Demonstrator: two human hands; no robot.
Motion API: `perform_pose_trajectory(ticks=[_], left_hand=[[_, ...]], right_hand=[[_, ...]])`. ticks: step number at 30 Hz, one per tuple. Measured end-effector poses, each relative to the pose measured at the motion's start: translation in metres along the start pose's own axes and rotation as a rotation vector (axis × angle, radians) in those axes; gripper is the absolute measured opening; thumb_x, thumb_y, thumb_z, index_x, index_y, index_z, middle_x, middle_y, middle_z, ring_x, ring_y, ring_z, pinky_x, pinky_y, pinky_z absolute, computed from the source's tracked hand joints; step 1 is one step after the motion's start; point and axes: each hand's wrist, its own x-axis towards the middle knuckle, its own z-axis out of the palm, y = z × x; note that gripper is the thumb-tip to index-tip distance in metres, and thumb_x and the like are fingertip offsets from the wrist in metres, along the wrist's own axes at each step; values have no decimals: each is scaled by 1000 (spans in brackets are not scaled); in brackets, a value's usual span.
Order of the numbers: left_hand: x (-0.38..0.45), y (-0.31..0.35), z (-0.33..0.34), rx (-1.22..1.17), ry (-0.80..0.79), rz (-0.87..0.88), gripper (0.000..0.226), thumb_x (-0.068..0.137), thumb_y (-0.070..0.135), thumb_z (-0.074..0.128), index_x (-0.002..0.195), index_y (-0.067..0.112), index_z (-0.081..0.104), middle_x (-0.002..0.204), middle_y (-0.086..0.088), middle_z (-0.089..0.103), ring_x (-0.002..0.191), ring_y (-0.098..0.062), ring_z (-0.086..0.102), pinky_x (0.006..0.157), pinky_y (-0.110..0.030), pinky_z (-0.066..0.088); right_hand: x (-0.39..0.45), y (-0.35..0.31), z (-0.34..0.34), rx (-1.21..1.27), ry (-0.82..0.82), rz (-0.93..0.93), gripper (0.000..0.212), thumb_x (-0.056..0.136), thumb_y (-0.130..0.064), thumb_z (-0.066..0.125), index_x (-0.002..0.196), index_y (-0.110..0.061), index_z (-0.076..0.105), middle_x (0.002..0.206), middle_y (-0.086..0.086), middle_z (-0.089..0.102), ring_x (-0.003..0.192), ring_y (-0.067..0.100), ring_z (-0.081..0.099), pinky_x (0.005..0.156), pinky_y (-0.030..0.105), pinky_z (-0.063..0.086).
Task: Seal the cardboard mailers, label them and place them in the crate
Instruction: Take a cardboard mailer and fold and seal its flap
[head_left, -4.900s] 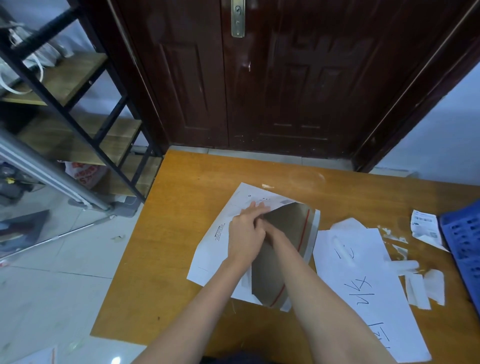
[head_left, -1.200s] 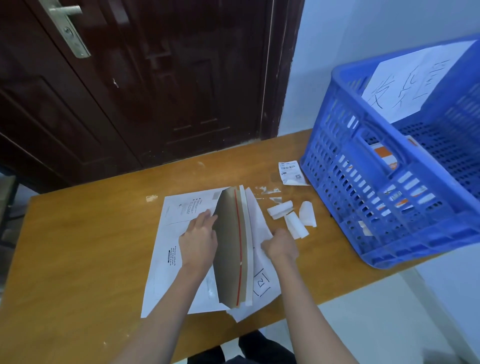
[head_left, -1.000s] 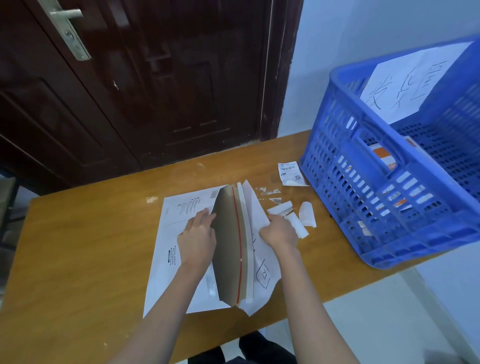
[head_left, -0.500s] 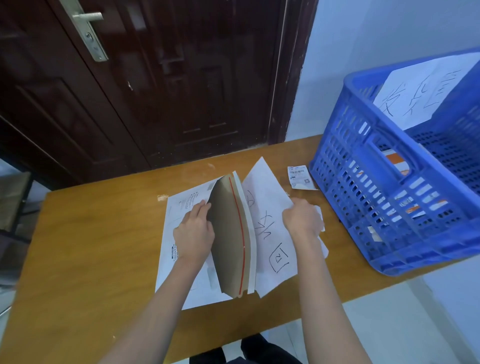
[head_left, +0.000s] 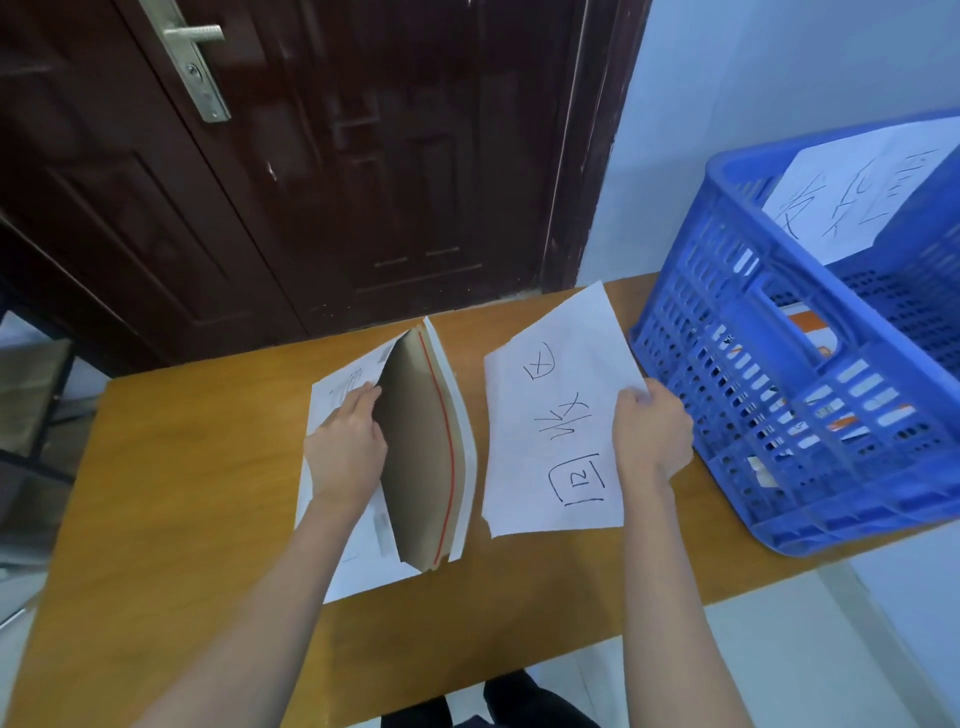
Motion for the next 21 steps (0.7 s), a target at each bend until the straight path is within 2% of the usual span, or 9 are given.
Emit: perform_pose_trajectory(ticks=[2,3,6,8,12,15,19,21], left_hand=[[-1,-4,-1,12,-6,1,36,89,4,58,123,12,65,124,-6,65,75,-28,70,54,-28,53],[-2,-6,-1,17,-11,-6,36,89,4,57,123,13,65,124,-5,65,75,-28,70,54,-27,53],[-6,-12,-1,38,-44,-50,38,90,6,56,126,16,62,128,-3,63,79,-27,70,57,-29,54],[-8,-16,0,44,-70,-70,39,92,9,54,129,18,60,131,-2,61,85,-26,69,62,-32,57],[-7,-21,2,22,-117,-96,41,94,14,52,134,22,55,138,1,55,91,-23,68,69,-33,58],[-5,-23,0,5,-128,-109,42,95,15,51,136,23,53,140,2,53,93,-22,68,72,-33,58],[-3,-25,-1,2,-118,-112,43,95,14,49,137,23,52,141,2,52,90,-22,68,69,-32,58],[-2,-26,-2,-4,-112,-116,42,95,15,49,137,22,52,140,2,53,91,-21,68,69,-32,58]], right_hand=[[-1,-2,5,10,-7,7,20,84,-13,46,65,-13,48,66,8,50,69,29,44,57,33,31],[-3,-3,7,22,-17,8,22,83,-13,46,61,-12,43,62,5,45,66,29,43,55,32,29],[-8,-9,13,80,-40,5,16,82,-13,49,70,-6,57,59,4,47,64,29,44,54,31,30],[-12,-14,14,121,-36,5,16,82,-14,51,76,-3,61,59,5,48,61,27,43,54,30,31],[-21,-21,20,168,-82,-25,20,81,-18,49,73,-1,56,58,4,44,62,27,39,51,31,24],[-30,-26,25,182,-142,-58,22,70,-28,41,64,-9,49,55,-2,40,60,23,34,51,31,24],[-36,-29,33,146,-161,-64,23,80,-14,50,58,-13,42,54,-4,40,64,24,35,53,31,26],[-38,-30,34,111,-154,-78,22,80,-11,49,59,-10,41,54,-1,41,59,23,34,51,29,24]])
